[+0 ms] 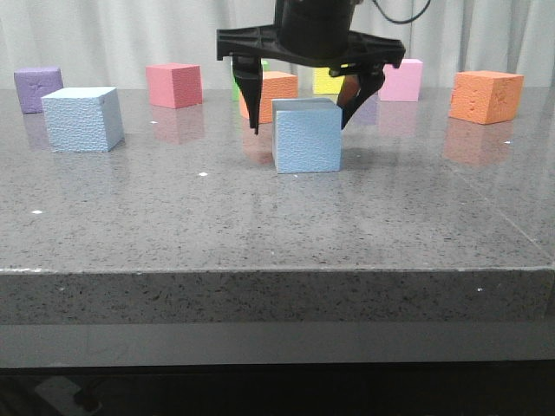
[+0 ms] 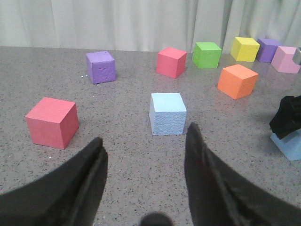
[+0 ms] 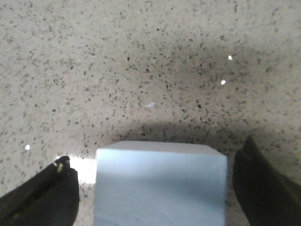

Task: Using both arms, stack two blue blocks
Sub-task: 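Carry the light-blue cube toward the table centre and set it down, then open the right gripper and lift it away from the cube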

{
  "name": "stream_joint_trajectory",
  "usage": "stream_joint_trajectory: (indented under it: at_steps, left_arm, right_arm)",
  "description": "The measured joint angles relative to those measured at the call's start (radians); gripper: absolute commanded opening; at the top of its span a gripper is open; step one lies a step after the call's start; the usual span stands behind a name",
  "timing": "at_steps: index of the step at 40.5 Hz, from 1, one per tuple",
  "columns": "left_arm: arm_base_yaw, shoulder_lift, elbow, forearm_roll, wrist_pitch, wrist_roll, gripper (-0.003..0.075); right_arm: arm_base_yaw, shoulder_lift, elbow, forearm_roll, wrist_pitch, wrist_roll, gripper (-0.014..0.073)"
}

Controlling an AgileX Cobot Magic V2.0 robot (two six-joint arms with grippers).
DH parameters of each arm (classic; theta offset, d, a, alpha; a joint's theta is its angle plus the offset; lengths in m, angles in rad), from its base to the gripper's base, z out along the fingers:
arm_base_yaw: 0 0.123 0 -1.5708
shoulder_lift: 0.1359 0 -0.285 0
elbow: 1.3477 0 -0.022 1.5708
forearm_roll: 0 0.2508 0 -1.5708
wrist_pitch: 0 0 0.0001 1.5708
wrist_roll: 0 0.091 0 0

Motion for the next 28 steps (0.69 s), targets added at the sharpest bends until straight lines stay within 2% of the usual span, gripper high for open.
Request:
stream_joint_trajectory:
  at_steps: [3,9,14,20,28]
  left_arm:
    - [0.0,0.0,0.0,0.0,0.0,0.0,0.0365]
    - [0.0,0.0,0.0,0.0,0.0,0.0,0.0365]
    - [0.0,0.0,0.0,0.0,0.0,0.0,0.0365]
    - [0.0,0.0,0.0,0.0,0.0,0.0,0.0365]
    - [0.0,0.0,0.0,0.0,0.0,0.0,0.0365]
  right_arm:
    - [0.0,-0.035,0.0,0.0,0.03,-0.058,0.0664]
    - [-0.007,-0.155,0.012,0.017,0.127,-0.26,0.0664]
    - [-0.063,-0.303,0.111,0.158,0.16,-0.456,0.0664]
    - [-0.17,-0.513,0.325,0.359,0.092,-0.656,0.0664]
    - [-0.239,-0.811,0.625,0.403,-0.064,-0.823,0.0664]
